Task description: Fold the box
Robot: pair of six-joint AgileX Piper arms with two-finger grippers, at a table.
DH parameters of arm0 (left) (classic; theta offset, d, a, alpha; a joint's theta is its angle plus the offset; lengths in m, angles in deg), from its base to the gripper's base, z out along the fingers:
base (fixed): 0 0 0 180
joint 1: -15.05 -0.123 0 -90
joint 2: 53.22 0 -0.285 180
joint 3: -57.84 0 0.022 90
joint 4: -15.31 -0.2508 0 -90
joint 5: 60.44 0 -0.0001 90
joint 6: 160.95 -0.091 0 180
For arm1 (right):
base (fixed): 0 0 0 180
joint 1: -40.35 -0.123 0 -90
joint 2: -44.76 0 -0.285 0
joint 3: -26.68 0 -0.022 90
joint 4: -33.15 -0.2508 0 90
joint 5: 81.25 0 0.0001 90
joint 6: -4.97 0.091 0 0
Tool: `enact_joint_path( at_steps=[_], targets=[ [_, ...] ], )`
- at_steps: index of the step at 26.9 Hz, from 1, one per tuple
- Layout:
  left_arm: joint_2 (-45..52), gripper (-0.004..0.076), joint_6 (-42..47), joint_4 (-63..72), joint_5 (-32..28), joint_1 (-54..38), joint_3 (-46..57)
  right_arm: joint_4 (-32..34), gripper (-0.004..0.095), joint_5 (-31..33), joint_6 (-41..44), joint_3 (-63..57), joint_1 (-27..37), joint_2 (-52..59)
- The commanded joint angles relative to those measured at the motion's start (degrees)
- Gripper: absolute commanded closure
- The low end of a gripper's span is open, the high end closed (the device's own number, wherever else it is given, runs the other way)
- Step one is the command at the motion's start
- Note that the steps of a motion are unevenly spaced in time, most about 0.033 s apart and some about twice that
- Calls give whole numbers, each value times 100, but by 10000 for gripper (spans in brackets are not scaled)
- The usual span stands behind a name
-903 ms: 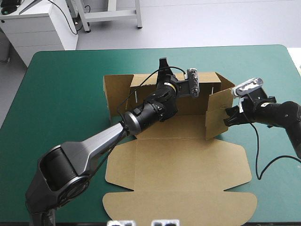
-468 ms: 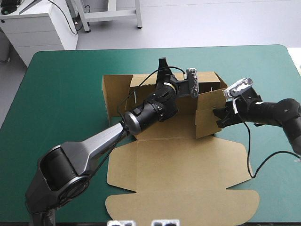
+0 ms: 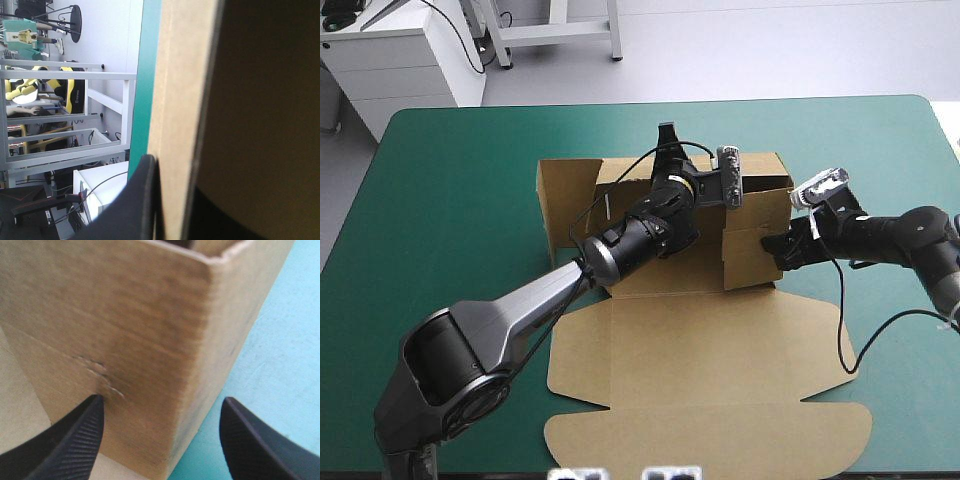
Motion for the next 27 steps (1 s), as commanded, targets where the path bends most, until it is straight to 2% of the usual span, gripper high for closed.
enact_joint_path(
  at_steps=[1, 7, 11, 24, 27],
  targets=[
    [337, 732, 71, 103, 156, 17, -115, -577, 254, -103, -150, 143, 12, -47],
    [337, 732, 71, 103, 156, 17, -115, -1407, 253, -34, -612, 143, 12, -199],
    [337, 732, 71, 103, 156, 17, -115, -1725, 253, -20, -637, 143, 12, -210],
    [252, 732, 71, 320, 103, 128, -115, -1757, 255, -652, -977, 143, 12, -362],
    [252, 732, 71, 308, 103, 236, -115, -2087, 287, -620, -977, 143, 12, -723]
  ],
)
